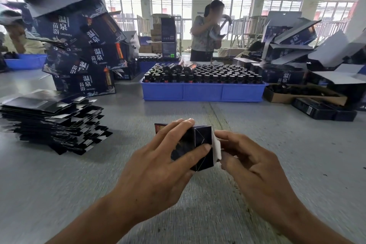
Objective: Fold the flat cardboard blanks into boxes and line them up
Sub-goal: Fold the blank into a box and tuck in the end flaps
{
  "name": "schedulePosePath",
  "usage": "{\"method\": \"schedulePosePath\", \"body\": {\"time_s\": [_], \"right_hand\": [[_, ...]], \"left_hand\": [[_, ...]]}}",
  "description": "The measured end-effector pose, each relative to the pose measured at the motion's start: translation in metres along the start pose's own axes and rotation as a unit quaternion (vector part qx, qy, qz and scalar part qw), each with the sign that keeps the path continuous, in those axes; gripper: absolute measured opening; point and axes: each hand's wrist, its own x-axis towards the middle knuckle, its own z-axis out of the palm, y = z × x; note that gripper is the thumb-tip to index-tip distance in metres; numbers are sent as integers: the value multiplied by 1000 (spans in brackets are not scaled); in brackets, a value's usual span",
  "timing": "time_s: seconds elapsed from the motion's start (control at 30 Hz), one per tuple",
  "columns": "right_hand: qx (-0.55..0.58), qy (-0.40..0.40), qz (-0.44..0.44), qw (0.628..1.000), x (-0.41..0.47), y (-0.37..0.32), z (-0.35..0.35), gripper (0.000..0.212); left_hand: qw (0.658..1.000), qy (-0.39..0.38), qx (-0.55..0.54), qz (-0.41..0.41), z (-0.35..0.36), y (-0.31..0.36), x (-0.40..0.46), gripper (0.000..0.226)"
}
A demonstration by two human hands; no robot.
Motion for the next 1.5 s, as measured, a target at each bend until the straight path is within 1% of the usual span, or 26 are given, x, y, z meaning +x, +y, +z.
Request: {"method": "schedulePosePath", "body": {"time_s": [0.03, 0.07, 0.13, 0.3, 0.47, 0.77, 0.97, 1.07, 1.13, 1.37, 1.5], "right_hand": [[6, 4, 5, 1000, 1, -2, 1, 32], [8, 8, 11, 1000, 1, -3, 1, 29], [17, 19, 22, 999, 1, -3, 1, 30], [25, 28, 44, 998, 4, 1, 1, 32], [53, 13, 57, 997, 5, 2, 0, 24], [54, 17, 57, 997, 5, 1, 0, 23], [49, 34, 51, 997, 4, -1, 2, 16], [40, 40, 51, 997, 3, -1, 2, 9], [31, 45, 47, 997, 2, -1, 3, 12], [-6, 65, 42, 997, 1, -5, 4, 10], [0, 77, 38, 996, 0, -5, 5, 10]], "left_hand": [[1000, 4, -10, -4, 1, 1, 0, 56], [1000, 10, -21, -8, 2, 3, -1, 55], [999, 21, -40, -14, 5, 6, -1, 55], [995, 38, -84, -36, 7, 12, 0, 68], [994, 48, -83, -48, 4, 14, 3, 76], [996, 56, -69, -31, 7, 15, 4, 71], [995, 59, -79, -31, 6, 15, 4, 70], [995, 57, -75, -30, 6, 16, 4, 70], [995, 57, -71, -29, 6, 17, 5, 69], [995, 56, -73, -27, 6, 18, 6, 69], [995, 56, -80, -26, 5, 17, 6, 71]]}}
